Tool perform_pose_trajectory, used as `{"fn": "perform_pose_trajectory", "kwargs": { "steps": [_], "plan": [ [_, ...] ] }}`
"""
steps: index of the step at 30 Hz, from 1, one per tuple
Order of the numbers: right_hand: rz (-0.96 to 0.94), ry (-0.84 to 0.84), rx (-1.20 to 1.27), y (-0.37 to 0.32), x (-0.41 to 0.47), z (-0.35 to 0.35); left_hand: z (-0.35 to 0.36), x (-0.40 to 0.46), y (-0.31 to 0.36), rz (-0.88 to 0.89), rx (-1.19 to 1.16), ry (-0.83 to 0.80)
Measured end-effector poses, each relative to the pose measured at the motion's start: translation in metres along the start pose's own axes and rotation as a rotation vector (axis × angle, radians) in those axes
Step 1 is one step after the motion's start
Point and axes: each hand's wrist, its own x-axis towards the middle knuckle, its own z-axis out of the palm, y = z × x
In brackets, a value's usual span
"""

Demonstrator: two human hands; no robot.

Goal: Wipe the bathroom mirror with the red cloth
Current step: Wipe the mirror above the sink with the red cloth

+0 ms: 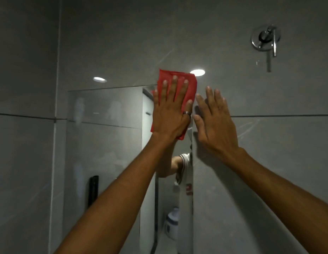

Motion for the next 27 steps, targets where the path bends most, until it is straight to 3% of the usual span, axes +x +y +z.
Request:
{"fn": "perform_pose_trajectory", "kwargs": {
  "steps": [5,15,23,27],
  "plan": [
    [-0.243,-0.044,-0.069,-0.036,0.003,0.028,0.005,-0.021,-0.046,-0.011,0.043,0.029],
    [-0.254,-0.096,0.013,-0.127,0.051,0.085,0.003,-0.033,-0.179,-0.113,0.136,0.093],
    [-0.292,-0.078,0.108,-0.174,0.047,0.117,-0.019,-0.046,-0.283,-0.346,-0.053,0.137],
    [-0.297,-0.048,0.088,-0.180,0.055,0.130,-0.025,-0.044,-0.303,-0.416,-0.111,0.143]
  ]
}}
